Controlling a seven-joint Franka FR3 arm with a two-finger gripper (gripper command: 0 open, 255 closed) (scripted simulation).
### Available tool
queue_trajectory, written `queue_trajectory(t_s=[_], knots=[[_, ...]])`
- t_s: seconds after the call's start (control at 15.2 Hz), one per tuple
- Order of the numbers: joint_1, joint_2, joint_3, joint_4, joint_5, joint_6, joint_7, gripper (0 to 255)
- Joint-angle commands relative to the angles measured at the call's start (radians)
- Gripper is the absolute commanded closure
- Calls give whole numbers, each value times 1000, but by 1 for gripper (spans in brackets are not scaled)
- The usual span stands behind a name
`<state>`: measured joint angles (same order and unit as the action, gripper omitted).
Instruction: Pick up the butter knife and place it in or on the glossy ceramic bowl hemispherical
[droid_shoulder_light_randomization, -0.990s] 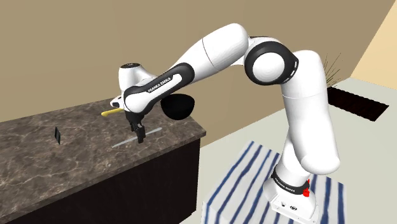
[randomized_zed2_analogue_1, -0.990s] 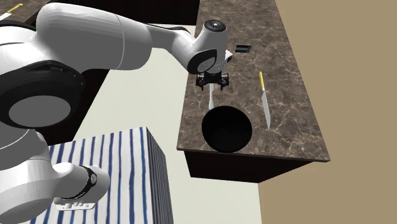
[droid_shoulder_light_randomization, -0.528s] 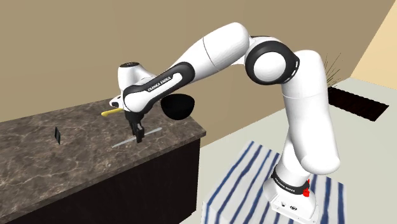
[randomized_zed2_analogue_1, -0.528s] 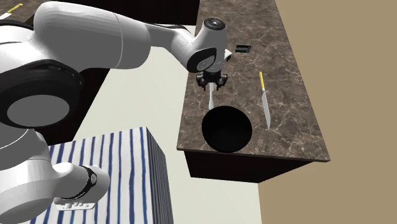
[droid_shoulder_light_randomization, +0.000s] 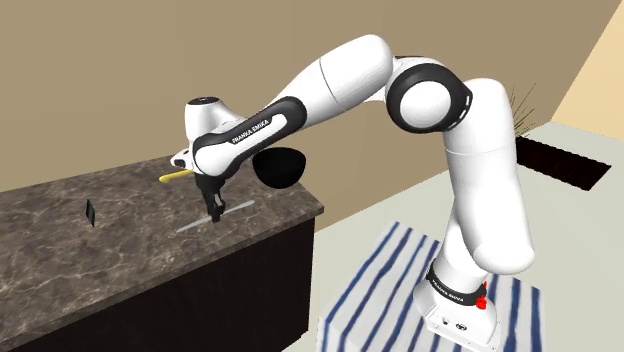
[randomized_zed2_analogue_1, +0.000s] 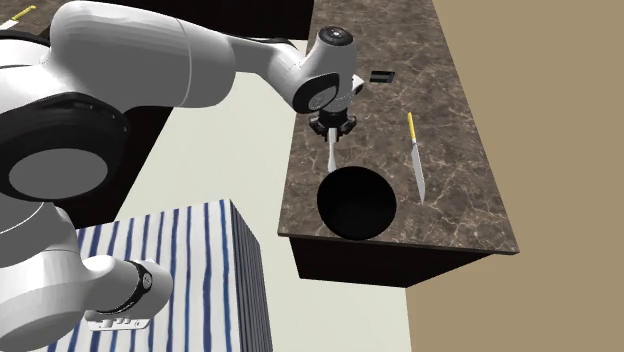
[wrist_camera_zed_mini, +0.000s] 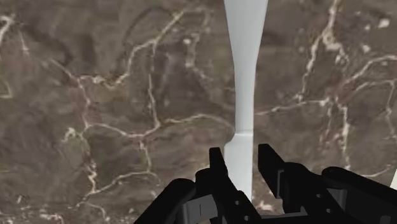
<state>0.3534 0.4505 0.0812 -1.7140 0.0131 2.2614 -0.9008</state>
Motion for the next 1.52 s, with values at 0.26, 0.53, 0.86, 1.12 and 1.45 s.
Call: queue_trajectory(t_s=[0.26, 0.53, 0.86, 1.12, 1.45], knots=[[-5, -19, -5, 24, -2, -51, 2, 255], [-5, -41, -4, 47, -1, -96, 3, 255], [-6, -64, -4, 82, 0, -154, 4, 255], [-6, -79, -3, 115, 1, -201, 5, 255], [-6, -93, -3, 162, 1, -262, 6, 255]])
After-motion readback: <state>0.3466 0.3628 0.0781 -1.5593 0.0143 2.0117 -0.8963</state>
